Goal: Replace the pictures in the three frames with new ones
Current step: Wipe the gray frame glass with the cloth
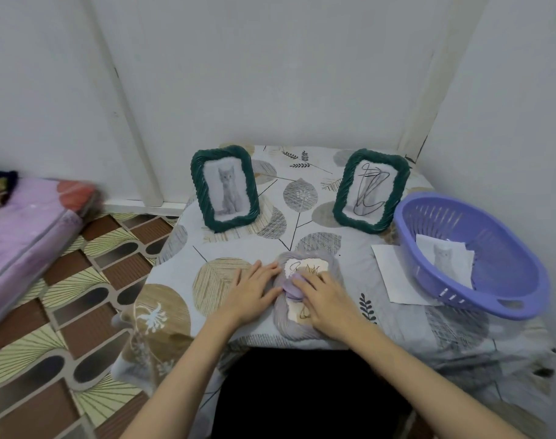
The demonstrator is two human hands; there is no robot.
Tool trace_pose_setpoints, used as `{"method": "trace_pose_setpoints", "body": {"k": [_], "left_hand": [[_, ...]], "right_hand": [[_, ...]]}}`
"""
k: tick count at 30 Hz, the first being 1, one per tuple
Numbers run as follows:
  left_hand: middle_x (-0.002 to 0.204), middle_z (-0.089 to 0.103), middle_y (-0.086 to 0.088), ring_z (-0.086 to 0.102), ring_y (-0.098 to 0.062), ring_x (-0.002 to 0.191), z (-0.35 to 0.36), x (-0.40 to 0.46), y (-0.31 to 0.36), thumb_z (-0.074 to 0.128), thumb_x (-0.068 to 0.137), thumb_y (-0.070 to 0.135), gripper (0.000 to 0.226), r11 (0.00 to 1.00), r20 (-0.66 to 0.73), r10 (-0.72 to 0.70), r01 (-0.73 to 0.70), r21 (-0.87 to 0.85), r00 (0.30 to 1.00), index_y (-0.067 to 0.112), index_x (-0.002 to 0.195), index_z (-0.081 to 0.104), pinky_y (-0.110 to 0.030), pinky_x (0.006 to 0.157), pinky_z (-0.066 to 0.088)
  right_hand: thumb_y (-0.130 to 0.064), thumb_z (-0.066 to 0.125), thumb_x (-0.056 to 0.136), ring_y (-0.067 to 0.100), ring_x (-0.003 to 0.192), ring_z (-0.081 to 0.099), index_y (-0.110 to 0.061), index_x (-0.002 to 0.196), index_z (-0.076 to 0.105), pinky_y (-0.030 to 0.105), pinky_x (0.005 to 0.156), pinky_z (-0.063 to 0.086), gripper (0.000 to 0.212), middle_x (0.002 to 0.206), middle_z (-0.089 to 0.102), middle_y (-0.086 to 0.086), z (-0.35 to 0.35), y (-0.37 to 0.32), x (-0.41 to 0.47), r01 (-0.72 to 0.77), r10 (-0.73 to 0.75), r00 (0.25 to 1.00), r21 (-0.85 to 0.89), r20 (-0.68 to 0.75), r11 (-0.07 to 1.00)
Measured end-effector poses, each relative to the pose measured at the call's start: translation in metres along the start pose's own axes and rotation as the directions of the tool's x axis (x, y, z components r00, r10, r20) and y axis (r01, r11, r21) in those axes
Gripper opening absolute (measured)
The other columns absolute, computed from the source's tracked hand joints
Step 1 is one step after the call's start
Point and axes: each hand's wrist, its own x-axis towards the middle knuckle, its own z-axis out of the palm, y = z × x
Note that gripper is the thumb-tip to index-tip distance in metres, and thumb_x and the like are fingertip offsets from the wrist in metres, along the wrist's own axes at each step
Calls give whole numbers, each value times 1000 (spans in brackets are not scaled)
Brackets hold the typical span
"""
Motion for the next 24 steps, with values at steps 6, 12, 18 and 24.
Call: {"method": "trace_pose_setpoints", "body": {"k": [6,12,18,24], "left_hand": [[154,18,17,4,-9,145,0,-4,1,32,95,47,50,1000,10,7,-7,10,1000,33,143,25,-45,117,-6],[154,16,16,3,-10,145,0,-5,2,30,96,48,51,999,21,4,-4,36,1000,33,144,21,-45,117,-7],[154,16,17,3,-8,145,0,-7,3,29,96,47,50,1000,17,-3,3,24,1000,34,143,22,-44,118,-7],[154,17,19,5,-8,145,5,-7,0,19,91,60,58,998,-17,9,-8,63,1000,35,143,20,-44,118,-4]], "right_hand": [[-17,39,63,28,72,61,-11,91,67,33,62,55,40,86,66,8,6,4,28,-202,201,979,-64,-12,977],[-20,64,58,27,76,54,-17,107,64,33,64,54,49,99,66,9,18,-3,13,-68,59,995,-114,-78,991],[-16,44,60,23,74,36,-14,72,65,34,65,40,24,69,58,8,13,-2,39,-255,217,955,-180,-204,950],[-28,44,76,34,77,55,-16,97,68,38,65,53,34,95,64,17,20,-12,25,-131,117,983,-100,-139,986]]}}
